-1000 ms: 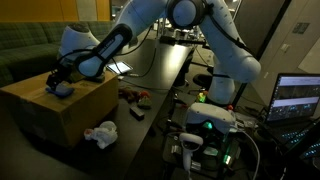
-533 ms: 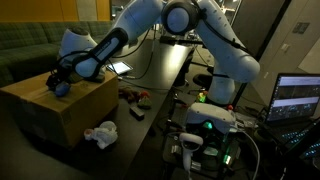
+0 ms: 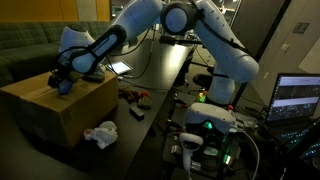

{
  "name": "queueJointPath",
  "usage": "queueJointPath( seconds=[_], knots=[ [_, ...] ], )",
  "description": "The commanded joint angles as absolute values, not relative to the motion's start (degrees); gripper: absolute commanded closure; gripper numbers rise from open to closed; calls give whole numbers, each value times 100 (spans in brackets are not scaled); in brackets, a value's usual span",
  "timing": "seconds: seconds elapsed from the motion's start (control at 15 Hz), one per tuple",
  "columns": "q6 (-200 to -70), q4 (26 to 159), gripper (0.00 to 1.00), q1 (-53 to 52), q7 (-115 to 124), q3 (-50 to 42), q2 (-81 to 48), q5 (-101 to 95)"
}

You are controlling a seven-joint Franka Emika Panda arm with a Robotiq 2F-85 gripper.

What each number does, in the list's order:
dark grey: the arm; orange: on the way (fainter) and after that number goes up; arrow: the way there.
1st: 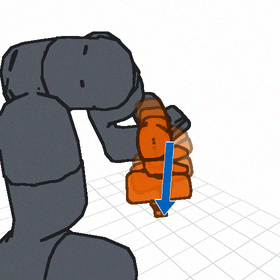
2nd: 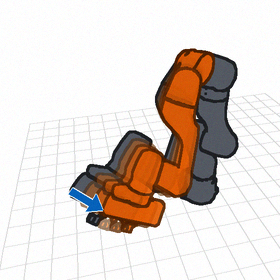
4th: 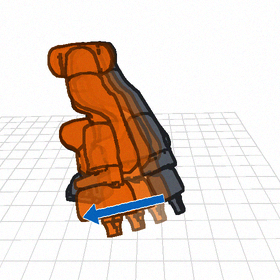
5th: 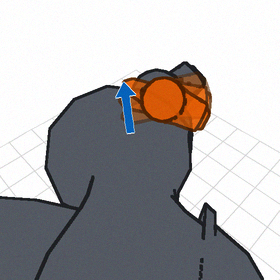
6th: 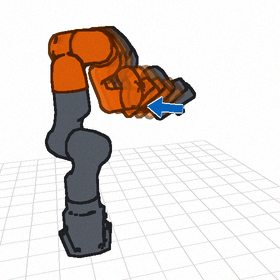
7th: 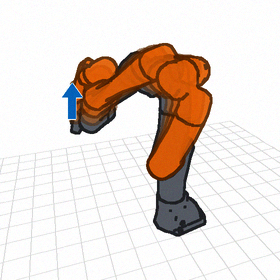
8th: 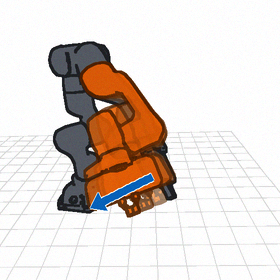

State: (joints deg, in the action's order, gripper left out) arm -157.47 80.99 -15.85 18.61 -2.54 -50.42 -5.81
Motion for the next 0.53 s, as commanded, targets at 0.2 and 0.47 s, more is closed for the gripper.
queueJointPath(
  seconds=[0.2,0.47],
  knots=[
    [-15337,8003,90,-1586,1715,-163,-4995,-449],
    [-15086,8157,92,-1598,1605,-104,-4770,-489]
  ],
)
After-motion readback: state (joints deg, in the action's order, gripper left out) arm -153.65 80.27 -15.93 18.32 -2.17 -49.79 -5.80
